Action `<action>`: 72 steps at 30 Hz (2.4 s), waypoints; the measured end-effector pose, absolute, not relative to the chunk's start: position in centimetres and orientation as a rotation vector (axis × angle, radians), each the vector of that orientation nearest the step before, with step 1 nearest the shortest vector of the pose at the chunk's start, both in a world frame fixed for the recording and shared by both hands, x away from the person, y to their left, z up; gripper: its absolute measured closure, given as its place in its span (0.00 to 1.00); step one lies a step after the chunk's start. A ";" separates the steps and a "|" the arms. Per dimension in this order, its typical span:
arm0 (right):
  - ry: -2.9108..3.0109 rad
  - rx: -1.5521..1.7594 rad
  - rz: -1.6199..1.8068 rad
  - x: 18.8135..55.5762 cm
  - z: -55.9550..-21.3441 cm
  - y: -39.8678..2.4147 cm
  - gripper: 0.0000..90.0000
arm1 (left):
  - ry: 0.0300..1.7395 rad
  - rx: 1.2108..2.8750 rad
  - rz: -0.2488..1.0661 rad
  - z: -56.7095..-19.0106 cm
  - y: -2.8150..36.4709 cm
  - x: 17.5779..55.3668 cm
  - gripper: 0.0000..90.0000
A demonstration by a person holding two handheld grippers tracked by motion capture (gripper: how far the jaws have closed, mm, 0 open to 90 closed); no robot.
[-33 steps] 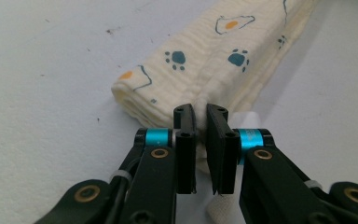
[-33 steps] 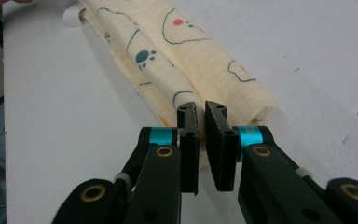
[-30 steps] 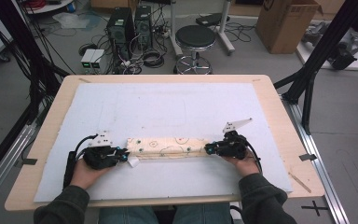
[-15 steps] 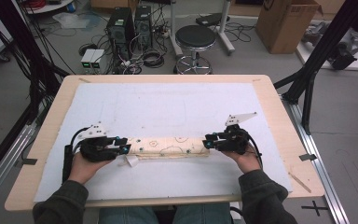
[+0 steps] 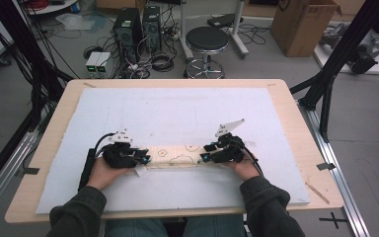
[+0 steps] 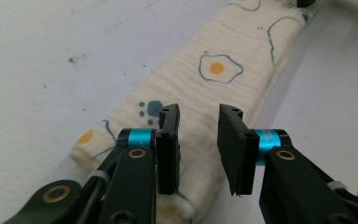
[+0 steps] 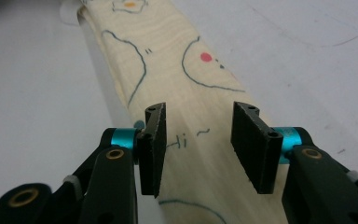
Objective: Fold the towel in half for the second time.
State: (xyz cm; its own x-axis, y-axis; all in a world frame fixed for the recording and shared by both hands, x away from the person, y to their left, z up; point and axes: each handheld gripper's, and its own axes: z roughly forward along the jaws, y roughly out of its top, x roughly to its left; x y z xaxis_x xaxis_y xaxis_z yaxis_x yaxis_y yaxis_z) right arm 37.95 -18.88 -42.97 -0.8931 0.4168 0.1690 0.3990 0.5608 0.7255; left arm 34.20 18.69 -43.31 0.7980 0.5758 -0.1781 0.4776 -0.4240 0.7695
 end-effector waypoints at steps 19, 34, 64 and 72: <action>2.741 0.661 1.185 37.1 -43.6 -20.8 0.52 | 0.760 2.141 0.146 -43.8 19.2 33.7 0.72; 2.707 0.659 1.197 36.6 -43.3 -21.6 0.46 | 0.778 2.113 0.207 -43.4 20.1 33.6 0.60; 2.654 0.664 1.247 36.0 -43.8 -21.9 0.42 | 0.762 2.123 0.244 -43.1 19.8 33.1 0.53; 2.584 0.736 1.378 36.2 -42.2 -22.5 0.38 | 0.789 2.008 0.280 -42.0 20.9 33.0 0.49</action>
State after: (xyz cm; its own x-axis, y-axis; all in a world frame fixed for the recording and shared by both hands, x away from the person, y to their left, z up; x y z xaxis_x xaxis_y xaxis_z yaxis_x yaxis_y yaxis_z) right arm 36.25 -22.55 -42.23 -0.8741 0.4714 0.1174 0.3600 0.4664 0.8080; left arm 33.02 20.94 -41.98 0.7680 0.6306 -0.1118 0.4189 -0.3625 0.8325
